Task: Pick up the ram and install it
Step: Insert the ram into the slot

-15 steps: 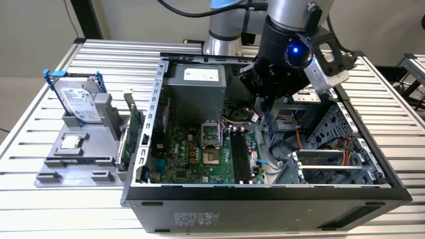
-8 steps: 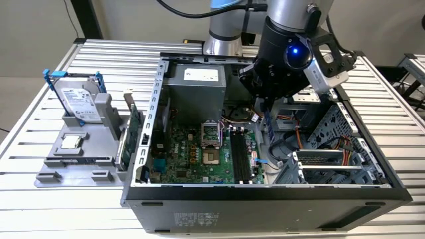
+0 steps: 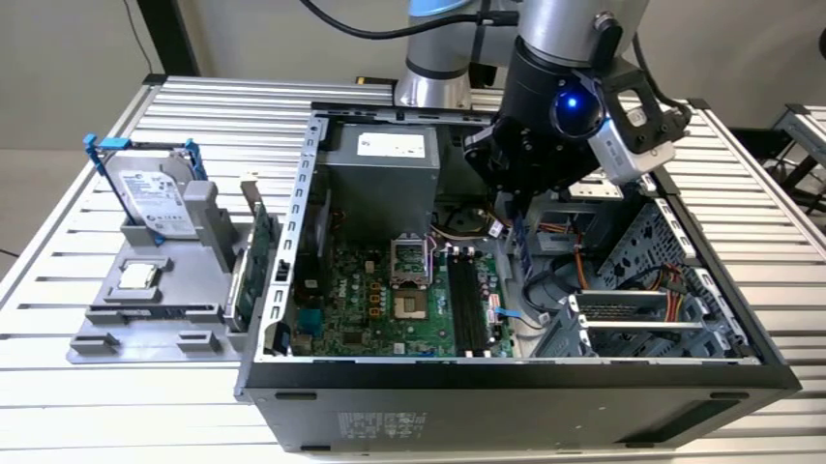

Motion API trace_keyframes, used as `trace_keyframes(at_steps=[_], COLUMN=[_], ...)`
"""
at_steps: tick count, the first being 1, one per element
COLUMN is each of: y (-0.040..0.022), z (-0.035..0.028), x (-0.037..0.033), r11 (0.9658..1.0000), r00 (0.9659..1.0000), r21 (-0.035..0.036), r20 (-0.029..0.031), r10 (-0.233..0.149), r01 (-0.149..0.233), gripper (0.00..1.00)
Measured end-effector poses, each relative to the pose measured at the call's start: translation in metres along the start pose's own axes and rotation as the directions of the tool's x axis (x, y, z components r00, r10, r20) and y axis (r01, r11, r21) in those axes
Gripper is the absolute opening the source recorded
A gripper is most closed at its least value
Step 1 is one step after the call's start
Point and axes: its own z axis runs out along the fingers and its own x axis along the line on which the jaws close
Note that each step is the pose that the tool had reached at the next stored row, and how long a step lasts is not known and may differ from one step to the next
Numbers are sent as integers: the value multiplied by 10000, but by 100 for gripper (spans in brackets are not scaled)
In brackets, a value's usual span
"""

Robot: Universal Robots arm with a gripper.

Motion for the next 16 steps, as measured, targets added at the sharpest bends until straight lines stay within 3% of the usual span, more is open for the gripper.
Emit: trace_keyframes(at_steps=[9, 16], y=[0, -2], z=[8, 60], x=[0, 3], r11=[10000, 10000], r00=[10000, 10000], r21=[1, 1], r20=[0, 0], r10=[0, -1], r01=[0, 1], gripper=[0, 0])
